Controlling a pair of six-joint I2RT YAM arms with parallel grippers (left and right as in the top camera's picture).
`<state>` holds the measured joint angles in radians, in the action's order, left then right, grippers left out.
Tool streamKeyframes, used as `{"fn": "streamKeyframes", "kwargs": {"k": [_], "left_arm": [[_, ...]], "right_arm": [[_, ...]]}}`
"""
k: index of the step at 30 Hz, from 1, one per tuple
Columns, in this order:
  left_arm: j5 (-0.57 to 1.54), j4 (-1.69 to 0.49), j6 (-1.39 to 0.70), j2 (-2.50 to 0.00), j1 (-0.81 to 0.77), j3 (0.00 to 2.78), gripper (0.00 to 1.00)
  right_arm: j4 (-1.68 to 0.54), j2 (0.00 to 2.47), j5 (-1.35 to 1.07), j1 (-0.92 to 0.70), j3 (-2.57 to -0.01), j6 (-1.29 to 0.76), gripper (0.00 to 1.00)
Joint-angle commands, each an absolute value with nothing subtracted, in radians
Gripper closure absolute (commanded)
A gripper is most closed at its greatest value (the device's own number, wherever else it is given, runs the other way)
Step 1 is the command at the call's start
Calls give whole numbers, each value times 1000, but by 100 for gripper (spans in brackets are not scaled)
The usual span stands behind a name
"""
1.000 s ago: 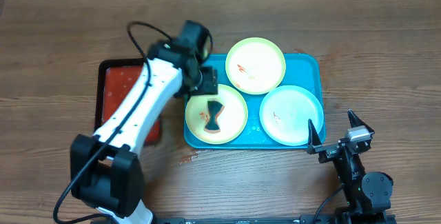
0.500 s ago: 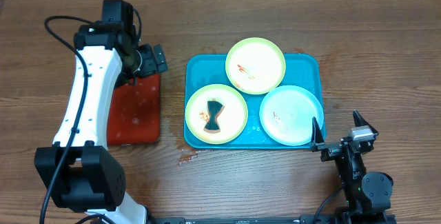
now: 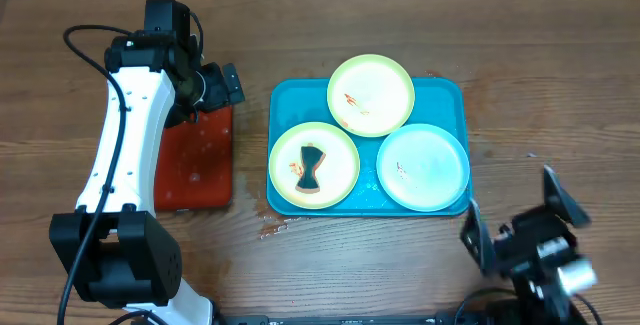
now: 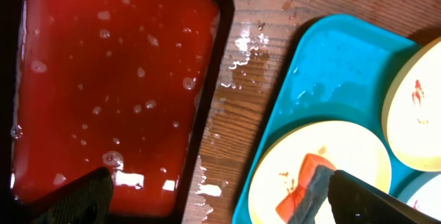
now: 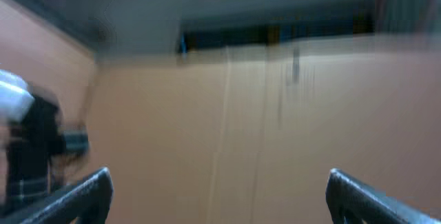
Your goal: Clean dirty plates on tray and stack at the side
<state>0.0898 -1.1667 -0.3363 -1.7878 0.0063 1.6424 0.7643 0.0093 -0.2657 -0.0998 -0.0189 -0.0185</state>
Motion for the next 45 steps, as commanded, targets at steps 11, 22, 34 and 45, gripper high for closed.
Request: {"fn": "streamKeyframes", "kwargs": {"k": [11,22,34,45], "left_arm": [[156,-1166,-322,-1773,-10,1658,0],[178,-1155,-322,-1773,-10,1658,0],[185,-1156,-321,-1773,-10,1658,0],[263,-1157,-313,-1773,-42,1658,0]], "right_arm": [[-168,286,-271,-105,-632,12,0],[-748,1116,-1015,-105,-1200,-12,0],[-788,1566,-331,-314,-1202,-131,43],[-613,1819,-314,-453,-1202,-166,49]]}}
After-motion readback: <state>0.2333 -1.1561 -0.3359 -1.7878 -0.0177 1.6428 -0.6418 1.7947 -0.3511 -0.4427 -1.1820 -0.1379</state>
